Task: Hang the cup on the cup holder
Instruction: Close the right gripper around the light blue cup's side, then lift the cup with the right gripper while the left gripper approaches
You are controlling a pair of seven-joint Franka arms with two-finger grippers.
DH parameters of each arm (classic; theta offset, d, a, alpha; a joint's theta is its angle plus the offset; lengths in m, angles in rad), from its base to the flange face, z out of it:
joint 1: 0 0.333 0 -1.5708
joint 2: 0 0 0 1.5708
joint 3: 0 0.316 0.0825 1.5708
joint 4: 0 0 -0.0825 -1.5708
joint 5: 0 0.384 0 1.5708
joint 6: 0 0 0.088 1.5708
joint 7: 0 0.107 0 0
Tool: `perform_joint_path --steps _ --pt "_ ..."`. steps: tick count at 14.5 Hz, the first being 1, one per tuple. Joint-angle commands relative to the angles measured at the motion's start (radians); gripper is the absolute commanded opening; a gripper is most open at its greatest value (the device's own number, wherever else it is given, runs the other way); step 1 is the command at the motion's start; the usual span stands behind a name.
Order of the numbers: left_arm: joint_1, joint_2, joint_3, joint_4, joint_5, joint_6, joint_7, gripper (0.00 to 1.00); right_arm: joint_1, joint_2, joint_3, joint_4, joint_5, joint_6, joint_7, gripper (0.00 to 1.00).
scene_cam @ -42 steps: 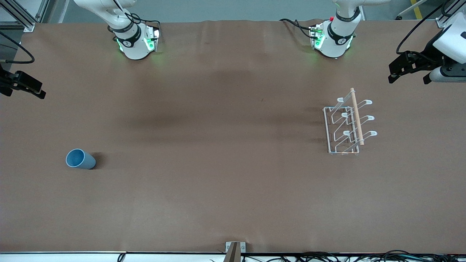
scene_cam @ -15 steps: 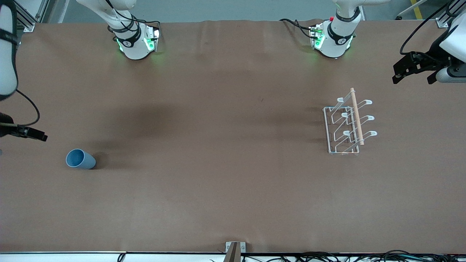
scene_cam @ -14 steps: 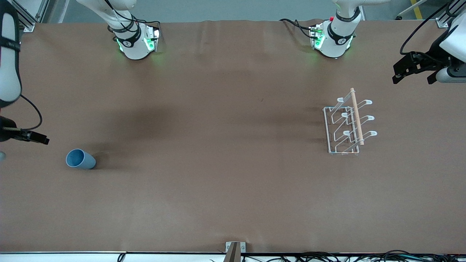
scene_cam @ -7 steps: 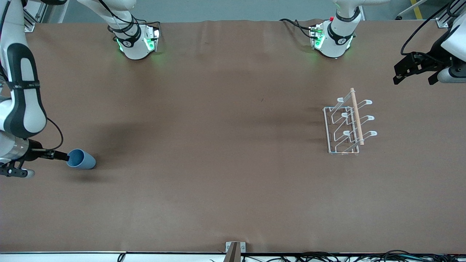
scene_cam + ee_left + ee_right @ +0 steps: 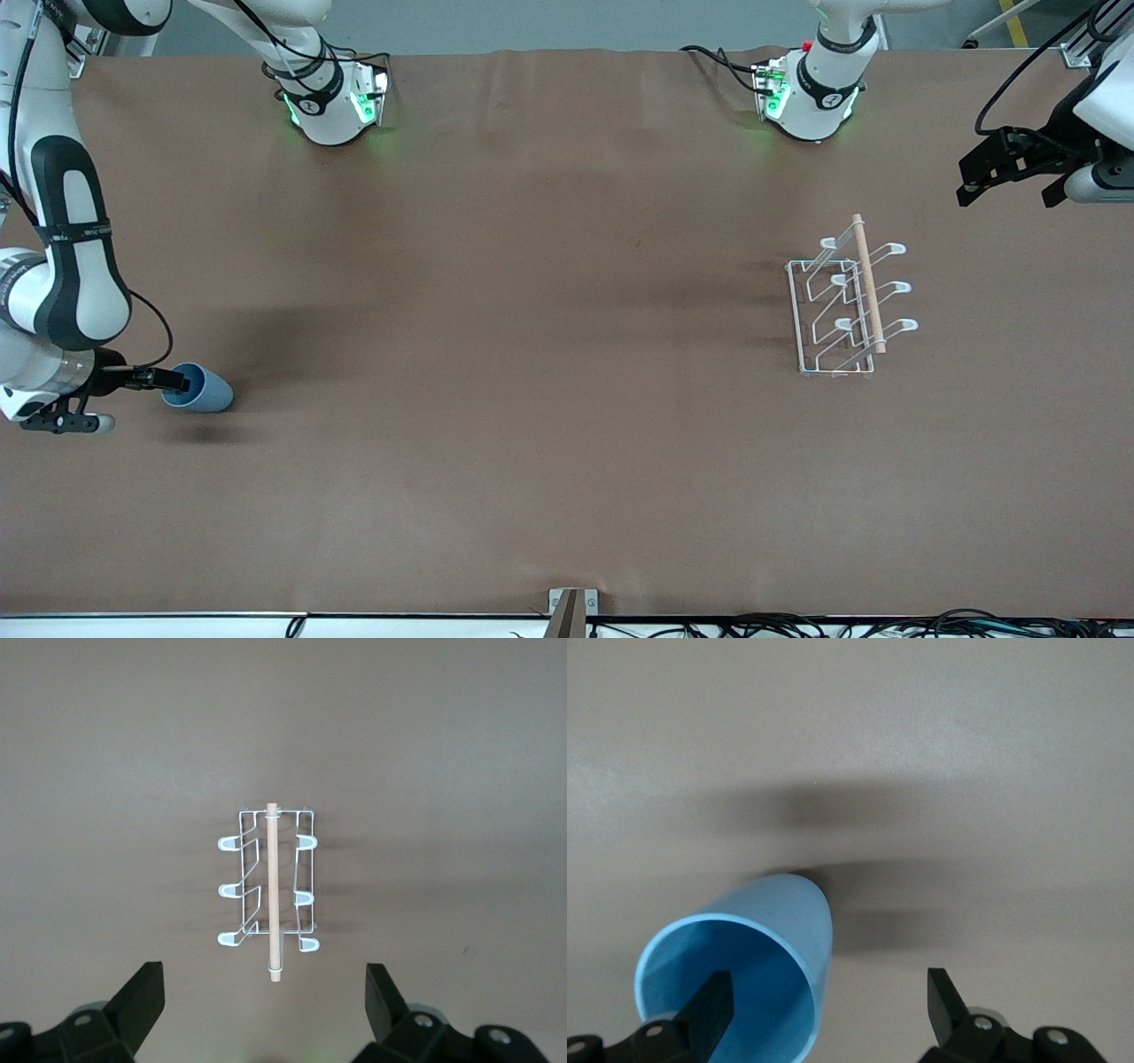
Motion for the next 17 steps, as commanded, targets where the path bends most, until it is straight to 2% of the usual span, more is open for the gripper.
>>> perform_joint_path --steps 1,2,4,7,11,14,15,17 --pt "0.004 0.011 -0.001 0.028 -0.011 -0.018 0.014 1.00 -0.019 0.004 0.016 -0.005 0.014 0.000 -0.044 0.49" --pt "0.004 0.011 -0.001 0.028 -0.013 -0.019 0.014 1.00 -0.020 0.005 0.016 -0.005 0.014 0.003 -0.048 0.21" --pt "0.005 0.011 -0.001 0.028 -0.013 -0.019 0.017 1.00 -0.022 0.005 0.017 -0.005 0.015 0.001 -0.048 0.04" --pt "0.005 0.011 -0.001 0.024 -0.015 -0.019 0.022 1.00 -0.017 0.002 0.020 -0.005 0.015 -0.024 -0.050 0.00" --pt "0.016 0.010 -0.001 0.019 -0.015 -0.031 0.020 1.00 -0.019 -0.055 0.054 0.007 0.037 -0.167 -0.048 0.00" --pt "0.018 0.008 -0.001 0.019 -0.015 -0.035 0.020 1.00 -0.002 -0.114 0.062 0.025 0.153 -0.312 -0.041 0.01" --pt "0.018 0.008 -0.001 0.017 -0.015 -0.036 0.019 1.00 0.007 -0.127 0.068 0.034 0.216 -0.389 -0.039 0.01" --pt "0.009 0.011 -0.010 0.019 -0.015 -0.035 0.019 1.00 0.007 -0.136 0.068 0.036 0.430 -0.503 -0.048 0.01"
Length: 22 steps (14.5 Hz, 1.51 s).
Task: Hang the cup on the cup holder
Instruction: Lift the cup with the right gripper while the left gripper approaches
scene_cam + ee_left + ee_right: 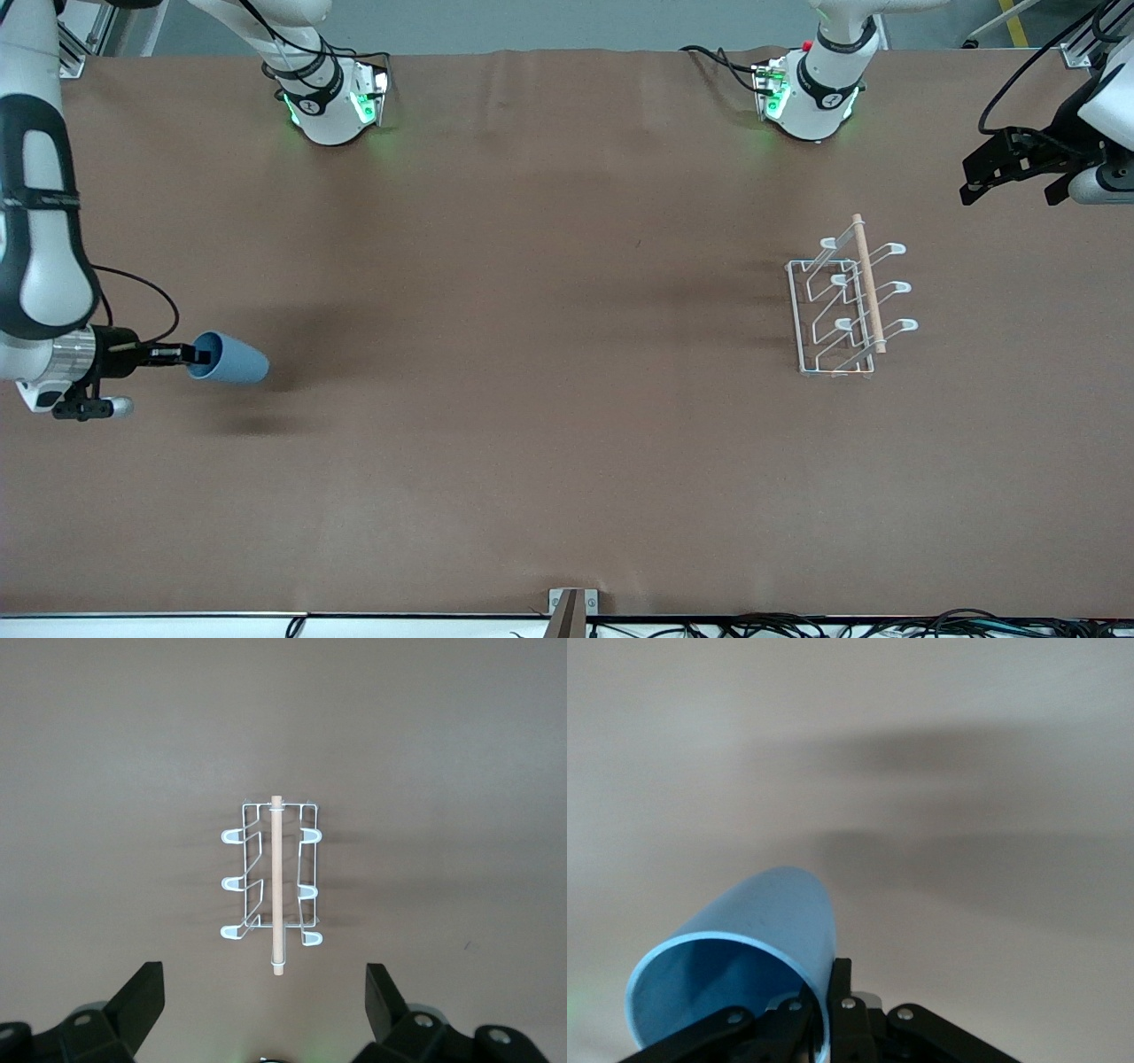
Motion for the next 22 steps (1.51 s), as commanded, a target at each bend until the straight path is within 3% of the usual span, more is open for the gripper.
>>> perform_joint_path --steps 1,5,9,11,15,18,22 --pt "-0.014 0.015 -0.015 0.020 -0.015 -0.017 0.017 1.00 -0.002 -0.024 0.006 -0.019 0.250 -0.129 -0.018 0.01" --pt "-0.085 0.062 -0.079 0.029 -0.015 0.019 0.008 1.00 0.051 -0.024 0.010 -0.027 0.469 -0.278 -0.007 0.00" --pt "-0.148 0.130 -0.145 0.043 -0.014 0.113 -0.009 1.00 0.131 -0.024 0.012 -0.047 0.598 -0.355 -0.001 0.00" --pt "-0.186 0.202 -0.165 0.104 -0.014 0.131 -0.036 1.00 0.175 -0.024 0.012 -0.048 0.638 -0.370 0.010 0.00" --pt "-0.321 0.343 -0.167 0.288 -0.012 0.153 -0.081 1.00 0.275 -0.020 0.012 -0.048 0.767 -0.413 0.056 0.00" --pt "-0.378 0.375 -0.167 0.302 -0.012 0.291 -0.076 1.00 0.353 -0.015 0.010 -0.048 0.859 -0.407 0.076 0.01" --pt "-0.453 0.397 -0.170 0.310 -0.015 0.369 -0.078 1.00 0.401 0.014 0.010 -0.048 0.977 -0.401 0.099 0.01"
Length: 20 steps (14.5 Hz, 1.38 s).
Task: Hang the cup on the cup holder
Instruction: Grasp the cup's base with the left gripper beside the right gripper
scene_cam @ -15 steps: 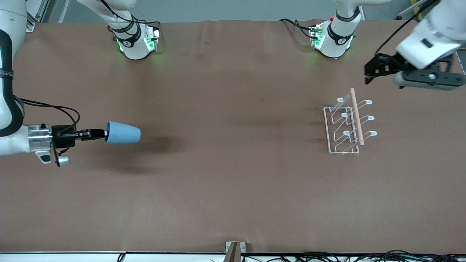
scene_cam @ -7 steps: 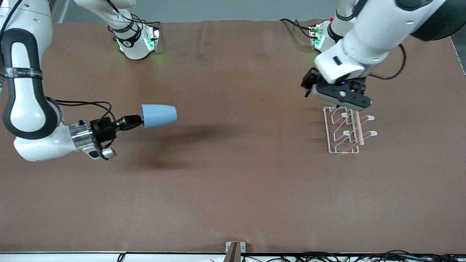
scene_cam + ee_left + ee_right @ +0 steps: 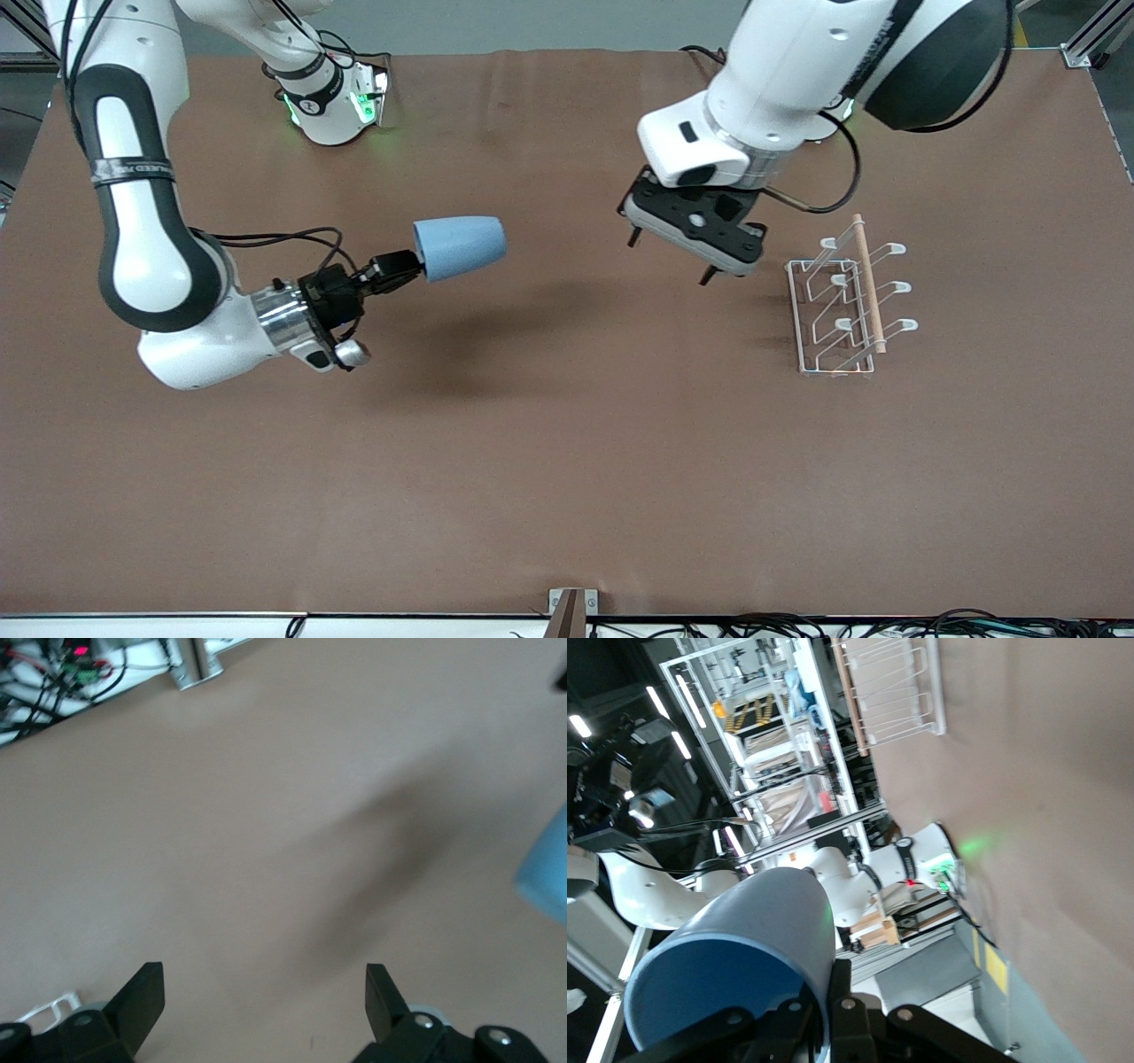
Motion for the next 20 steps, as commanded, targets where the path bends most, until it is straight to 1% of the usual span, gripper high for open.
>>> perform_joint_path --steps 1,4,6,7,9,12,14,17,20 --pt "-0.056 0.018 -0.002 0.035 -0.005 0.034 -0.001 1.00 0.018 0.016 -0.008 -0.014 0.084 -0.006 0.016 0.01" --pt "-0.110 0.011 -0.008 0.036 -0.005 0.042 0.012 1.00 0.044 0.028 -0.008 -0.014 0.144 0.009 0.054 0.01" --pt "-0.150 0.016 -0.003 0.038 -0.005 0.098 0.016 1.00 0.061 0.028 -0.008 -0.012 0.174 0.031 0.098 0.01" --pt "-0.160 0.021 0.000 0.038 -0.005 0.130 0.024 1.00 0.069 0.030 -0.008 -0.012 0.203 0.034 0.118 0.02" --pt "-0.168 0.045 -0.003 0.038 -0.005 0.173 0.071 1.00 0.089 0.031 -0.008 -0.012 0.231 0.052 0.125 0.02" --pt "-0.184 0.091 -0.006 0.036 -0.005 0.238 0.131 1.00 0.127 0.031 -0.008 -0.012 0.231 0.092 0.125 0.02" --pt "-0.211 0.102 0.000 0.035 0.006 0.238 0.150 1.00 0.147 0.031 -0.008 -0.012 0.231 0.108 0.138 0.02" --pt "-0.201 0.110 0.000 0.027 0.007 0.238 0.303 1.00 0.159 0.030 -0.008 -0.011 0.231 0.108 0.151 0.02" --pt "-0.202 0.106 0.001 0.016 0.012 0.197 0.337 1.00 0.159 0.028 -0.009 -0.003 0.227 0.106 0.206 0.03"
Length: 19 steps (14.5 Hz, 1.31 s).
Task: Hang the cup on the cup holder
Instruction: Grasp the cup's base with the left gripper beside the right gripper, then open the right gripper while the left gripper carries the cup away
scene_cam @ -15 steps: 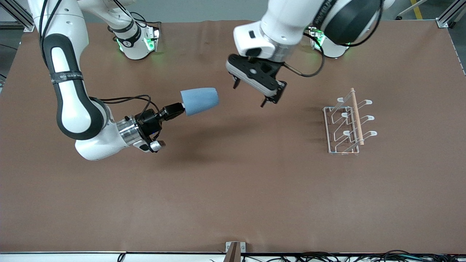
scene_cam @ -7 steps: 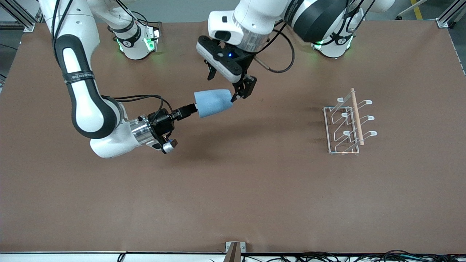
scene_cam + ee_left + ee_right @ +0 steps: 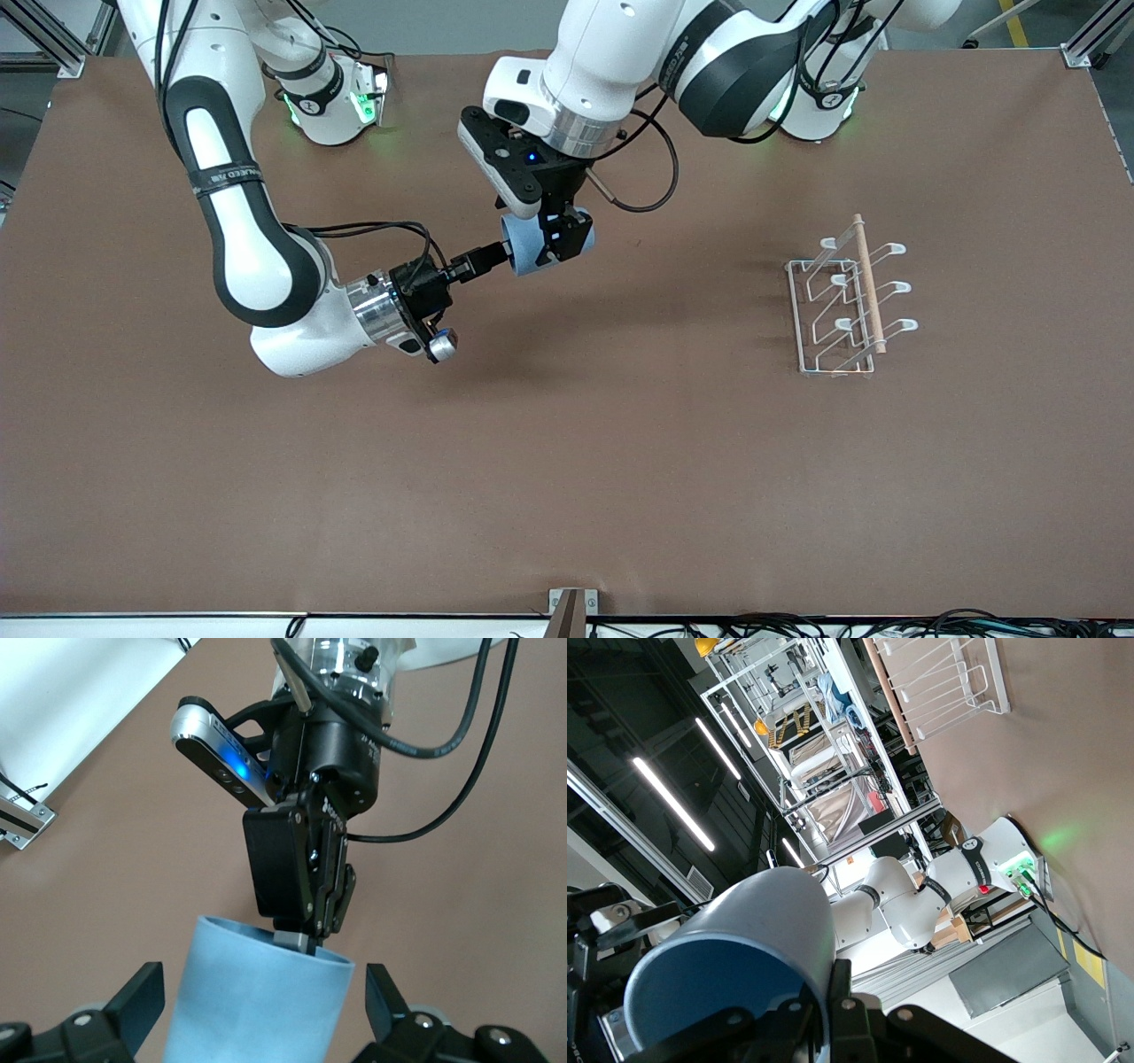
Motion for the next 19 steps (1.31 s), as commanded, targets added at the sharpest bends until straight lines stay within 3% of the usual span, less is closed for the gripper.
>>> perform_joint_path --steps 1,8,9,10,11,13,14,15,16,17,19 --pt "-0.002 -0.002 0.002 0.001 0.011 -0.060 0.056 1.00 0.006 -0.014 -0.008 0.000 0.020 0.000 0.051 0.03" --pt "0.000 0.004 0.002 -0.007 0.011 -0.172 0.144 1.00 0.009 -0.014 -0.008 0.000 0.020 0.003 0.052 0.04" --pt "0.000 0.004 0.004 -0.015 0.012 -0.174 0.146 0.95 0.009 -0.014 -0.008 0.000 0.020 0.003 0.052 0.04" --pt "0.000 0.004 0.004 -0.015 0.018 -0.174 0.146 0.84 0.009 -0.014 -0.008 0.000 0.020 0.003 0.052 0.04" --pt "-0.002 0.004 0.004 -0.015 0.026 -0.178 0.146 0.64 0.009 -0.014 -0.008 0.000 0.020 0.003 0.052 0.04" --pt "0.000 0.002 0.004 -0.012 0.050 -0.187 0.146 0.36 0.009 -0.014 -0.008 0.000 0.020 0.003 0.054 0.04" --pt "0.001 0.002 0.004 -0.012 0.063 -0.197 0.147 0.29 0.009 -0.014 -0.008 0.000 0.020 0.003 0.054 0.04" --pt "0.003 0.001 0.008 -0.010 0.063 -0.209 0.147 0.28 0.009 -0.014 -0.008 0.000 0.020 0.003 0.054 0.04" --pt "0.006 -0.001 0.010 -0.009 0.069 -0.220 0.149 0.28 0.009 -0.014 -0.007 0.000 0.023 0.002 0.067 0.13" --pt "0.015 -0.001 0.010 -0.007 0.086 -0.233 0.152 0.28 0.009 -0.014 -0.008 0.001 0.019 0.005 0.107 0.99" --pt "0.045 -0.005 0.010 -0.007 0.116 -0.275 0.191 0.25 0.008 -0.015 -0.008 0.004 0.014 0.005 0.118 1.00"
